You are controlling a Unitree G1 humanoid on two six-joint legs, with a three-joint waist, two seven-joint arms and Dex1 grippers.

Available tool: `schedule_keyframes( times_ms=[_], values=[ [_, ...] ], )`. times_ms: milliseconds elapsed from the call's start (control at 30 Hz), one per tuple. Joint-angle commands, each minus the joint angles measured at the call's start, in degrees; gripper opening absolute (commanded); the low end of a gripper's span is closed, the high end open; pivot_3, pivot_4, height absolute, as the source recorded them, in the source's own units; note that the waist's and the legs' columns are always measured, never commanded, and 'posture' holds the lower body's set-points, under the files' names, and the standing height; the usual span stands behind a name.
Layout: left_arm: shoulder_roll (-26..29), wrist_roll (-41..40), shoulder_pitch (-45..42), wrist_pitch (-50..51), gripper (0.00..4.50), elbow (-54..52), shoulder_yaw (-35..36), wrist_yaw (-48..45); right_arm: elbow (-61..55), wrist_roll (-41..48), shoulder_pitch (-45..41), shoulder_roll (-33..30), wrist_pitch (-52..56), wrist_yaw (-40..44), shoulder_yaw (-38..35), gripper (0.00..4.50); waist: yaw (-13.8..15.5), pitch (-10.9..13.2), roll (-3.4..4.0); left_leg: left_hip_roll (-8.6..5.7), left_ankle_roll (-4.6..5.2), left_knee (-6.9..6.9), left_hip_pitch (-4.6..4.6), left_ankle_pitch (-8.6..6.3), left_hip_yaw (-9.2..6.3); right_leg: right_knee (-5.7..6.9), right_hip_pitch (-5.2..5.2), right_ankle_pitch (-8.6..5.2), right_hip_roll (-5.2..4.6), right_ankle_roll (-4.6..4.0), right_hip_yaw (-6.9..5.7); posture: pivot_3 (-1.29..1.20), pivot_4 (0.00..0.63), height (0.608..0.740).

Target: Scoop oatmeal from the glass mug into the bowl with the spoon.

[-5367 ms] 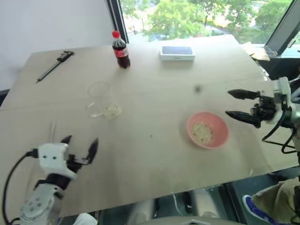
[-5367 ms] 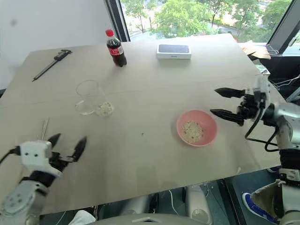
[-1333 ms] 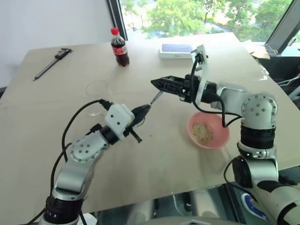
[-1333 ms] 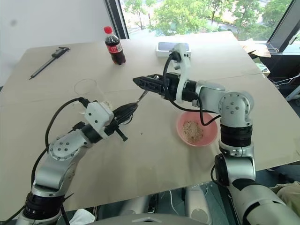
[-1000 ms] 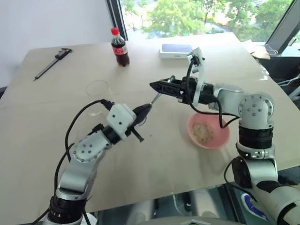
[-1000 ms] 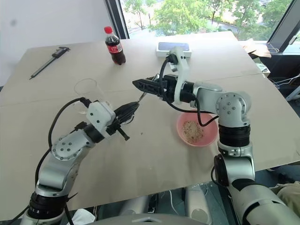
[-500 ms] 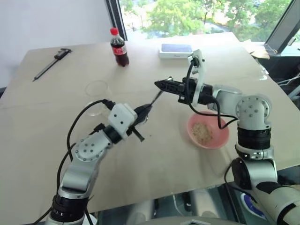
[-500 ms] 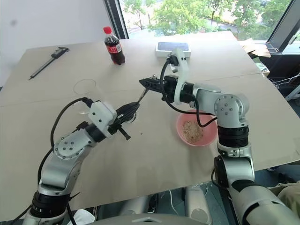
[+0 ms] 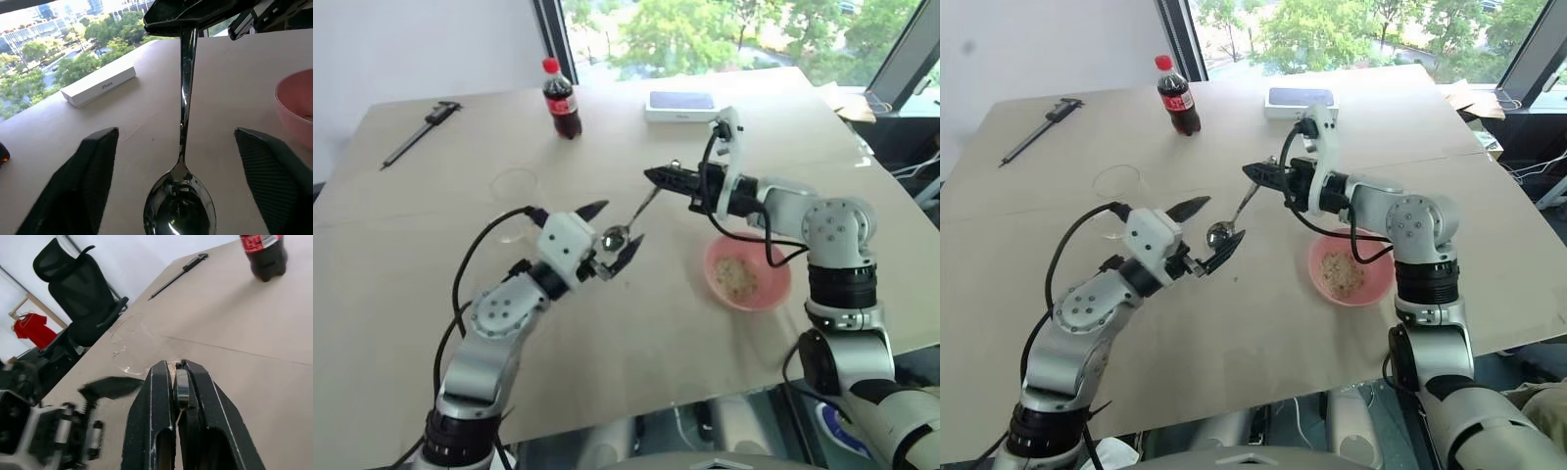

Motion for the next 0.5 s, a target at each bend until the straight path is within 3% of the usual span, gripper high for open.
schedule_keyframes(
  times_ms=[33, 167, 300, 500],
  values=[
    [-1.7, 1.3, 2.7, 1.2, 4.45, -8.9, 2.9, 6.1, 3.1, -2.0, -2.7, -2.0, -3.8, 2.0, -2.5, 0.00, 0.0, 0.0, 0.01, -0.01, 0.00, 0.00, -0.01, 0.00, -0.02, -0.02, 0.00, 0.00, -0.01, 0.00, -0.02, 0.00, 0.150, 0.740],
    [-5.8, 10.2, 7.6, 0.1, 4.45, -13.0, 3.0, 15.3, 7.4, -3.5, -3.3, -4.1, -6.0, 3.5, -4.0, 0.00, 0.1, 0.0, 0.01, -0.03, 0.00, -0.01, 0.01, 0.00, 0.05, -0.03, 0.02, 0.00, 0.00, 0.00, 0.05, 0.00, 0.150, 0.740],
    [-11.4, 19.7, 14.4, -3.2, 4.45, -13.3, 5.9, 24.9, 3.4, 1.4, -2.8, -5.9, -0.5, 1.1, -9.5, 0.00, 0.1, 0.0, 0.01, 0.00, 0.02, -0.01, 0.00, -0.01, 0.01, -0.01, 0.01, 0.00, 0.02, -0.01, 0.02, 0.00, 0.150, 0.740],
    [-13.9, 19.9, 19.7, -7.5, 4.45, -6.2, 12.4, 26.5, 0.0, 5.7, -5.1, -1.8, 6.2, -8.6, -13.6, 0.00, 0.0, 0.0, 0.03, 0.05, 0.26, -0.02, 0.03, -0.15, 0.00, 0.05, 0.00, 0.00, 0.00, -0.02, 0.00, 0.00, 0.150, 0.740]
  ],
)
